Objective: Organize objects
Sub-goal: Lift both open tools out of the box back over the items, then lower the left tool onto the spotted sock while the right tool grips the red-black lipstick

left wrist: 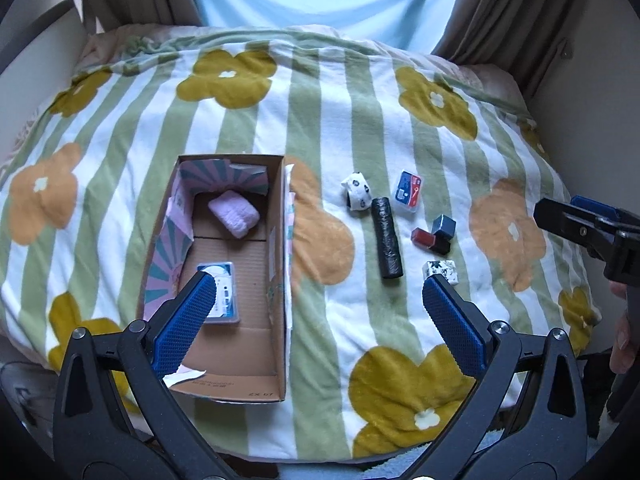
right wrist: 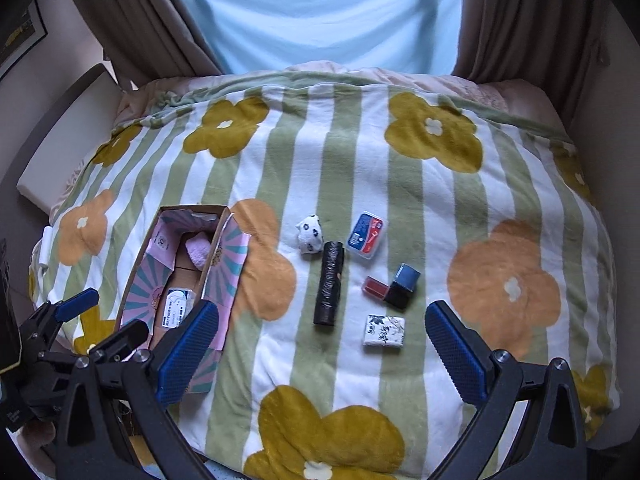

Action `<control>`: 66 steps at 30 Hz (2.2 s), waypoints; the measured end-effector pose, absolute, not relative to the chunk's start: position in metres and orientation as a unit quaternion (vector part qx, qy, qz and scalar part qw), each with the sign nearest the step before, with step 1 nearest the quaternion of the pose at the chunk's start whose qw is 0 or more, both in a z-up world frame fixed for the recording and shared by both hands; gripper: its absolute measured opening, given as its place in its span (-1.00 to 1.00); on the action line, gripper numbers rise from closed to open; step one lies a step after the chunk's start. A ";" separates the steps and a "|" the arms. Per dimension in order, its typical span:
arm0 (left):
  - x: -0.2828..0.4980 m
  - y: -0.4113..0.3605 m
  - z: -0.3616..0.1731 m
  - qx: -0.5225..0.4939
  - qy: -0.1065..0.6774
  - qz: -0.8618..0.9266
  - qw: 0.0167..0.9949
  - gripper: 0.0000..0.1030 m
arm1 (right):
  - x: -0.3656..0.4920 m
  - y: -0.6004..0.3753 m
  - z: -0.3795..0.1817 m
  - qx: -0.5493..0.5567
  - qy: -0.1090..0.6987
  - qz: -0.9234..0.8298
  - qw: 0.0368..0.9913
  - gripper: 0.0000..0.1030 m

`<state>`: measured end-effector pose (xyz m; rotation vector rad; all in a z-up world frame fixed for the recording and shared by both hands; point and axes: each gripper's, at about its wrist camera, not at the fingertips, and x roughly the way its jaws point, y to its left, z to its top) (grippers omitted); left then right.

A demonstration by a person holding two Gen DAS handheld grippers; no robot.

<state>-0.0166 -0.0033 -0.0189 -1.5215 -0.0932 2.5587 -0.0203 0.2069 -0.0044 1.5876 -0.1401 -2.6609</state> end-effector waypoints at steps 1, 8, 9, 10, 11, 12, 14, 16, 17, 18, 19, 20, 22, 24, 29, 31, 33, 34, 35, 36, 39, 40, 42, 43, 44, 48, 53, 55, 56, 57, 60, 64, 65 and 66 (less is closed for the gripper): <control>-0.018 0.001 -0.018 -0.509 -0.030 0.856 0.087 0.99 | -0.017 0.212 -0.005 0.511 -0.047 -0.858 0.015 0.99; -0.027 0.030 -0.016 -0.507 -0.021 0.854 0.113 0.99 | -0.002 0.241 -0.008 0.505 -0.063 -0.861 -0.005 0.99; -0.028 0.034 -0.016 -0.507 -0.019 0.854 0.115 0.99 | -0.001 0.244 -0.008 0.505 -0.066 -0.860 -0.008 0.99; -0.029 0.037 -0.016 -0.508 -0.017 0.853 0.117 0.99 | 0.000 0.247 -0.009 0.506 -0.068 -0.860 -0.010 0.99; -0.031 0.040 -0.016 -0.508 -0.016 0.853 0.120 0.99 | 0.000 0.250 -0.010 0.506 -0.071 -0.859 -0.012 0.99; -0.032 0.043 -0.017 -0.509 -0.015 0.852 0.122 0.99 | 0.000 0.253 -0.011 0.507 -0.075 -0.859 -0.014 0.99; -0.036 0.048 -0.018 -0.514 -0.014 0.849 0.126 0.99 | 0.001 0.259 -0.014 0.510 -0.083 -0.856 -0.018 0.99; -0.041 0.052 -0.020 -0.518 -0.014 0.846 0.129 0.99 | 0.000 0.264 -0.019 0.515 -0.093 -0.852 -0.022 0.99; -0.044 0.054 -0.022 -0.521 -0.013 0.844 0.130 0.99 | -0.002 0.266 -0.022 0.517 -0.098 -0.850 -0.024 0.99; -0.048 0.056 -0.024 -0.524 -0.014 0.842 0.130 0.99 | -0.003 0.269 -0.025 0.521 -0.102 -0.847 -0.026 0.99; -0.052 0.058 -0.026 -0.527 -0.016 0.840 0.130 0.99 | -0.005 0.271 -0.029 0.524 -0.107 -0.845 -0.028 0.99; -0.056 0.060 -0.028 -0.529 -0.018 0.838 0.130 0.99 | -0.007 0.273 -0.033 0.527 -0.111 -0.842 -0.030 0.99; -0.066 0.064 -0.033 -0.535 -0.021 0.834 0.132 0.99 | -0.013 0.278 -0.042 0.533 -0.119 -0.837 -0.032 0.99; -0.078 0.068 -0.041 -0.540 -0.024 0.830 0.133 0.99 | -0.021 0.280 -0.054 0.540 -0.126 -0.832 -0.033 0.99; -0.112 0.080 -0.070 -0.555 -0.028 0.821 0.130 0.99 | -0.050 0.285 -0.095 0.556 -0.138 -0.818 -0.038 0.99; -0.128 0.085 -0.084 -0.562 -0.028 0.817 0.128 0.99 | -0.062 0.287 -0.112 0.563 -0.149 -0.812 -0.044 0.99; -0.145 0.090 -0.099 -0.572 -0.027 0.810 0.127 0.99 | -0.073 0.289 -0.129 0.565 -0.157 -0.808 -0.057 0.99; -0.153 0.093 -0.107 -0.576 -0.028 0.807 0.126 0.99 | -0.078 0.290 -0.137 0.568 -0.160 -0.805 -0.062 0.99; -0.161 0.095 -0.115 -0.580 -0.027 0.804 0.125 0.99 | -0.083 0.290 -0.146 0.572 -0.166 -0.801 -0.066 0.99; -0.169 0.097 -0.124 -0.585 -0.027 0.801 0.124 0.99 | -0.087 0.290 -0.154 0.574 -0.173 -0.797 -0.071 0.99; -0.194 0.102 -0.152 -0.602 -0.031 0.789 0.116 0.99 | -0.100 0.289 -0.181 0.584 -0.186 -0.786 -0.084 0.99; -0.202 0.102 -0.162 -0.609 -0.036 0.784 0.114 0.99 | -0.104 0.288 -0.189 0.586 -0.189 -0.783 -0.087 0.99; -0.215 0.103 -0.180 -0.619 -0.047 0.777 0.106 0.99 | -0.111 0.286 -0.204 0.591 -0.193 -0.778 -0.094 0.99; -0.222 0.102 -0.189 -0.624 -0.052 0.773 0.102 0.99 | -0.114 0.286 -0.212 0.594 -0.194 -0.775 -0.098 0.99; -0.228 0.102 -0.198 -0.627 -0.056 0.770 0.098 0.99 | -0.117 0.286 -0.219 0.596 -0.195 -0.772 -0.102 0.99; -0.247 0.103 -0.232 -0.643 -0.058 0.758 0.089 0.99 | -0.127 0.288 -0.241 0.604 -0.203 -0.762 -0.114 0.99; -0.262 0.101 -0.263 -0.662 -0.079 0.741 0.084 0.95 | -0.132 0.291 -0.261 0.614 -0.213 -0.748 -0.134 0.99; -0.265 0.101 -0.272 -0.668 -0.085 0.735 0.081 0.92 | -0.132 0.291 -0.266 0.619 -0.214 -0.744 -0.136 0.98; -0.267 0.101 -0.276 -0.670 -0.086 0.733 0.080 0.91 | -0.132 0.292 -0.267 0.620 -0.216 -0.742 -0.136 0.97; -0.268 0.101 -0.279 -0.671 -0.088 0.731 0.081 0.91 | -0.132 0.292 -0.269 0.622 -0.217 -0.740 -0.136 0.91; -0.270 0.103 -0.285 -0.674 -0.088 0.729 0.082 0.91 | -0.133 0.294 -0.273 0.627 -0.219 -0.735 -0.138 0.87; -0.276 0.106 -0.293 -0.681 -0.093 0.721 0.087 0.59 | -0.132 0.299 -0.278 0.635 -0.220 -0.726 -0.146 0.65; -0.278 0.107 -0.297 -0.685 -0.096 0.716 0.088 0.43 | -0.132 0.301 -0.279 0.637 -0.219 -0.724 -0.148 0.63; -0.279 0.106 -0.299 -0.688 -0.099 0.714 0.086 0.35 | -0.131 0.302 -0.279 0.639 -0.220 -0.722 -0.150 0.57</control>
